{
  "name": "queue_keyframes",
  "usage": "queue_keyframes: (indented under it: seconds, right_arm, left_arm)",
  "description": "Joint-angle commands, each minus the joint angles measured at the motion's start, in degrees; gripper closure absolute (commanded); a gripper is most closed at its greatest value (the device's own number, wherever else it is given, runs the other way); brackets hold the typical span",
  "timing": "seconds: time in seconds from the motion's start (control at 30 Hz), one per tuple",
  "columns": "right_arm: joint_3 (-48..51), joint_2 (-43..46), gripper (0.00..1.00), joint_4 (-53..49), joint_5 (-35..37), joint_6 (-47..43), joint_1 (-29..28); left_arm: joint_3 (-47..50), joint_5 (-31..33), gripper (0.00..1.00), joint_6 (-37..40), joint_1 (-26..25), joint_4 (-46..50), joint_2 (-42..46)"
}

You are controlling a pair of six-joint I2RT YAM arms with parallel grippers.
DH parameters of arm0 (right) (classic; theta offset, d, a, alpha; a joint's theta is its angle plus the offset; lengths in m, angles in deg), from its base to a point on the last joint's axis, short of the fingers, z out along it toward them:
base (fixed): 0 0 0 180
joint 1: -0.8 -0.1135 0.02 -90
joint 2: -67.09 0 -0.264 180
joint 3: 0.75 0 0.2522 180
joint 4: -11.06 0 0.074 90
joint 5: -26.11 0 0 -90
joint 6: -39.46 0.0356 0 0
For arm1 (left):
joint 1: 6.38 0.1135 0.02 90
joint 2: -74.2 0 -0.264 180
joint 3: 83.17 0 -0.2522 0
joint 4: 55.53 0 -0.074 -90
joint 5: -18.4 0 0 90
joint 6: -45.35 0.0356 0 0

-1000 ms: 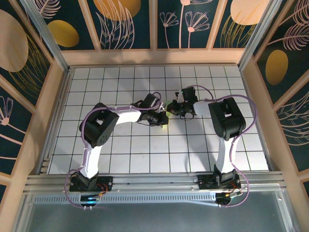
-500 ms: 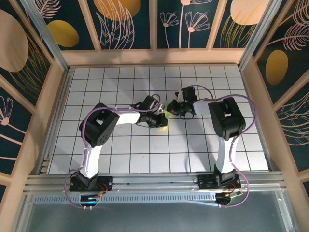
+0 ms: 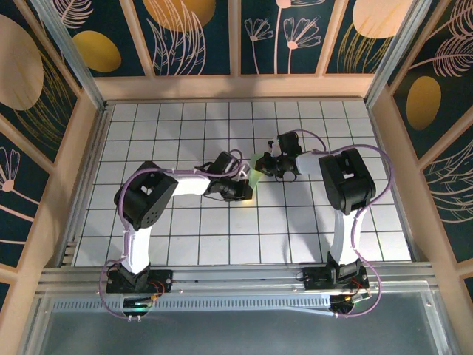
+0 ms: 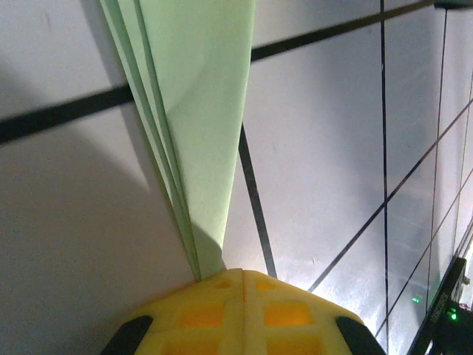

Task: Fold a paper plane with a square sheet of paper (fold left side to right side)

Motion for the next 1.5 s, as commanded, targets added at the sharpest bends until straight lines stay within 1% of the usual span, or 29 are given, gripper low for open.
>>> queue_keyframes:
  seconds: [0.0,0.17,0.33,0.43,0.63,0.8,0.87,0.97,1.17,1.33,1.47]
  right_arm:
    - [1.35,-4.52,1.0,-6.93,5.27,-1.76,0.13]
    - [1.43,-4.14,1.0,-6.94,5.09,-1.8,0.01]
    - [1.63,-3.72,1.0,-6.46,4.74,-1.33,-0.3]
    - [1.61,-3.69,1.0,-6.23,4.61,-1.07,-0.6]
    - [2.38,-3.65,1.0,-4.56,3.33,0.17,-0.8]
    - [2.4,-3.74,1.0,-4.55,3.24,0.26,-0.88]
    - [2.35,-3.55,1.0,-4.63,3.25,0.26,-0.84]
    - [2.12,-3.13,1.0,-4.69,3.16,0.17,-0.78]
    - [0.46,-2.73,1.0,-4.07,1.5,-0.24,0.01]
    - [-0.36,-3.42,1.0,-1.48,-1.13,0.13,2.79]
    - [-2.65,-4.69,1.0,-1.57,-1.81,-0.83,5.01]
  left_arm:
    - [2.23,-1.72,0.97,1.08,-0.87,6.02,1.33]
    - [1.02,-1.78,0.97,0.08,-0.59,5.09,4.49]
    - [-3.02,-2.87,0.98,-0.27,0.63,5.04,6.24]
    - [-5.38,-2.13,0.99,0.58,0.89,5.83,4.36]
    - [-9.27,3.08,1.0,3.31,2.09,8.41,-1.13]
    - [-12.15,2.68,1.0,3.57,2.16,7.27,-5.48]
    - [-12.83,3.52,1.0,3.83,2.15,7.56,-6.77]
    - [-13.08,5.75,1.0,4.58,2.13,9.12,-8.12]
    - [-10.21,9.56,1.0,4.75,1.89,10.75,-7.78]
    - [-9.46,14.02,1.0,5.33,0.7,14.28,-7.98]
    - [-8.9,14.89,1.0,5.42,0.1,15.15,-8.35]
